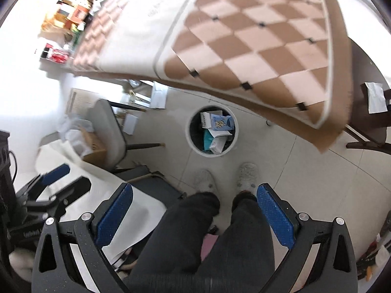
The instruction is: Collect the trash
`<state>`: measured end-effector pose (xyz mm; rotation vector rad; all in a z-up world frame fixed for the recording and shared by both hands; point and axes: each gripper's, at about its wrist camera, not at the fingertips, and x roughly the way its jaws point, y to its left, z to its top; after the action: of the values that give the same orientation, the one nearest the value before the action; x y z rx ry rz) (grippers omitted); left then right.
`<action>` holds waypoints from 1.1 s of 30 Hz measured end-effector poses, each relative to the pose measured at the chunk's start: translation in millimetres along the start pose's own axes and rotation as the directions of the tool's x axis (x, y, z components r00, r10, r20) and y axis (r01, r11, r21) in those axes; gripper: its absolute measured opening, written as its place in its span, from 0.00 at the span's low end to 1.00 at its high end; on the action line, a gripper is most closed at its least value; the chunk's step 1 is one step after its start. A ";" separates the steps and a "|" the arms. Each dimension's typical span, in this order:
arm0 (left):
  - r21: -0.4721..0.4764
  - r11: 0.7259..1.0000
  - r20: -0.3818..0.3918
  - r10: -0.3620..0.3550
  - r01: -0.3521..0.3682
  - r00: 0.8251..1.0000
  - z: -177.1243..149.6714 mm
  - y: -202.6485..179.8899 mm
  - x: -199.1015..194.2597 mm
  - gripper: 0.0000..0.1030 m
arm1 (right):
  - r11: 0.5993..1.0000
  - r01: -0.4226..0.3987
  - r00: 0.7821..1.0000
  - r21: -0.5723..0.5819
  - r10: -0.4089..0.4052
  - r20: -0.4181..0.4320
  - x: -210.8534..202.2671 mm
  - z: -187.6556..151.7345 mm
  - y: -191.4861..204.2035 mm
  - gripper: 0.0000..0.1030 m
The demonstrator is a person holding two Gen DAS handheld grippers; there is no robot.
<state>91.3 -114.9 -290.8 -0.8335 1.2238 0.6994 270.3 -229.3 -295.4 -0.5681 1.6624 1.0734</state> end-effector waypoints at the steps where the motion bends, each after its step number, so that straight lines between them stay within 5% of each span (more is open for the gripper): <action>1: 0.024 1.000 0.007 -0.016 0.016 1.000 2.7 -2.1 -10.4 1.00 | 1.000 -0.011 1.000 0.006 0.011 0.003 -10.1 -2.7 2.2 0.99; 8: 0.163 0.976 0.007 -0.148 0.145 0.989 12.4 -2.6 -68.4 1.00 | 0.996 -0.059 0.993 0.072 0.051 0.103 -76.0 -34.1 33.0 0.99; 17: 0.331 0.903 -0.050 -0.274 0.275 0.960 7.9 19.3 -123.4 1.00 | 0.968 -0.136 0.975 0.211 0.092 0.204 -106.7 -86.5 95.4 0.99; 25: 0.326 0.866 -0.092 -0.370 0.379 0.924 -1.5 39.9 -155.6 1.00 | 0.942 -0.196 0.957 0.271 0.123 0.263 -116.8 -126.7 140.2 0.99; 33: 0.293 0.867 -0.075 -0.399 0.402 0.914 -6.0 49.7 -170.4 1.00 | 0.936 -0.233 0.941 0.265 0.148 0.303 -135.2 -139.4 154.6 1.00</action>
<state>11.2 -97.2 -133.3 -0.7996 1.0858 0.1603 126.8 -291.9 -102.9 -0.0521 1.6096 0.9650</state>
